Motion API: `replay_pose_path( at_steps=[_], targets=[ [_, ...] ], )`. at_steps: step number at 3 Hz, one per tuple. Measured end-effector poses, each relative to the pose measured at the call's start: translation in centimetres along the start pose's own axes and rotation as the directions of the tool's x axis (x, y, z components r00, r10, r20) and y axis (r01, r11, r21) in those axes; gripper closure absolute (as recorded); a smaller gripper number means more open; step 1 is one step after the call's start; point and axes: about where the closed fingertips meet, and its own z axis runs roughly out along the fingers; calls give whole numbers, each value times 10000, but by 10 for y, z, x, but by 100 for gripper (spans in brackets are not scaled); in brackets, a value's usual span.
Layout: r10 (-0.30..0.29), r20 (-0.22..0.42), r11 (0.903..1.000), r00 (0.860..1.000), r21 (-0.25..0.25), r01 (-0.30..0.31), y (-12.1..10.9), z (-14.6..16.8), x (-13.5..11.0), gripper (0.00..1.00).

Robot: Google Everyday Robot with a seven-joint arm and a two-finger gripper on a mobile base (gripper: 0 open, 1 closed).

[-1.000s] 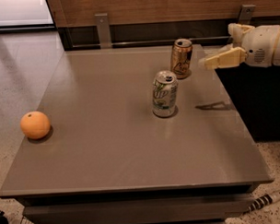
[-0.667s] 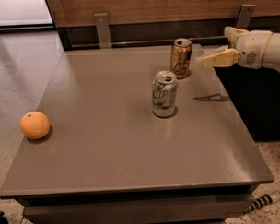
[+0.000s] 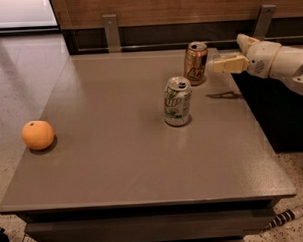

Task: Move orange can near orange

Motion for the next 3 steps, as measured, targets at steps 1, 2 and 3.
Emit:
replay_pose_path(
  at_steps=[1, 2, 3],
  targets=[
    [116, 262, 9999, 9996, -75, -114, -8, 15, 6, 0],
    [147, 306, 9993, 9994, -359, -136, -7, 35, 10, 0],
    [460, 532, 9937, 9975, -1049, -402, 8, 57, 20, 0]
  ],
)
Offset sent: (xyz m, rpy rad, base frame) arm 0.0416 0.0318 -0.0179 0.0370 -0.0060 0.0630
